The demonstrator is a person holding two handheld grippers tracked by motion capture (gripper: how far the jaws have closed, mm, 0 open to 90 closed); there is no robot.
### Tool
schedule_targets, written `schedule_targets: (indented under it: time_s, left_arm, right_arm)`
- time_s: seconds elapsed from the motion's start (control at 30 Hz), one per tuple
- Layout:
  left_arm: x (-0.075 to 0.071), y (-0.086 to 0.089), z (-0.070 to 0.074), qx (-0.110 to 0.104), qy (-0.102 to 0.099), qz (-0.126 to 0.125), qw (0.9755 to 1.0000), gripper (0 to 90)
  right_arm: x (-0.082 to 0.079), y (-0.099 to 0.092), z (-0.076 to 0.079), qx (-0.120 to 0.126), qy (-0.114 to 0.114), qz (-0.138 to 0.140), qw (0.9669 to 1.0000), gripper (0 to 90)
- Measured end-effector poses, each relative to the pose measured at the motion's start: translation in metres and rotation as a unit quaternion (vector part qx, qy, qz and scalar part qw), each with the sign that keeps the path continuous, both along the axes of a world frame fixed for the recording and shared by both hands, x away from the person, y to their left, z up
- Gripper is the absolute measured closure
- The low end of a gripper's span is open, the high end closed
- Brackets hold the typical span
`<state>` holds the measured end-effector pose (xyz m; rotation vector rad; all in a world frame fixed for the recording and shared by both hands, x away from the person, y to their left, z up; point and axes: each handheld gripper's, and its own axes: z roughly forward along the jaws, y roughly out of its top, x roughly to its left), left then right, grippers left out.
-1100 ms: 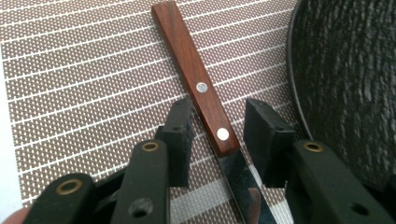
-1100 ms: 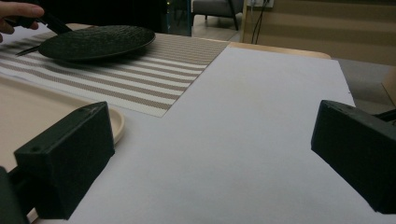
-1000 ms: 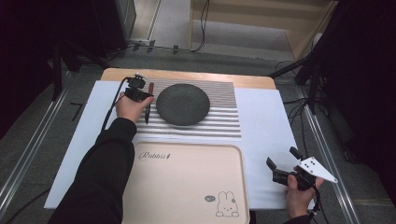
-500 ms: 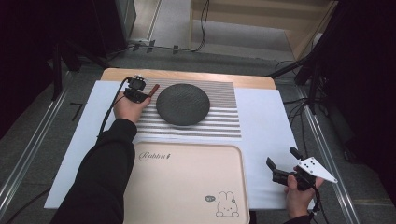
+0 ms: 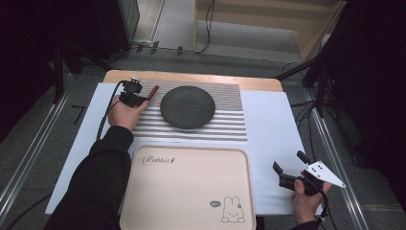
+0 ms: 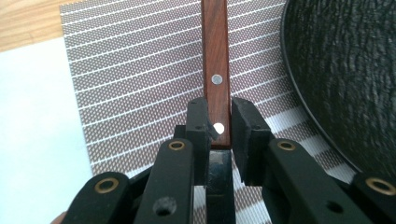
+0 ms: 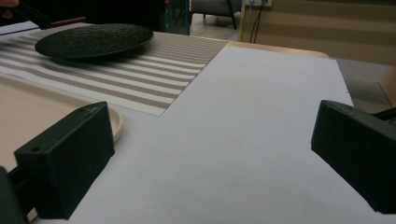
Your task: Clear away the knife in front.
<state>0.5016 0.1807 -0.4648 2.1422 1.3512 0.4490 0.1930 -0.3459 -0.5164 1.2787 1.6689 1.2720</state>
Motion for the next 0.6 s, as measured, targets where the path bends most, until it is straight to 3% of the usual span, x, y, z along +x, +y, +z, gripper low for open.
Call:
schedule_targets:
  time_s: [0.23,0.6]
  left_arm:
    - [-0.016,0.005,0.005,-0.020,0.004,-0.001,0.9998,77.2]
    - [-0.035,0.009,0.013,-0.030,0.002,-0.013,0.9995,77.2]
  right_arm:
    - [0.000,0.000,0.000,-0.002,0.000,0.000,1.0000,0.0]
    - [0.000,0.000,0.000,-0.003,0.001,0.000,1.0000,0.0]
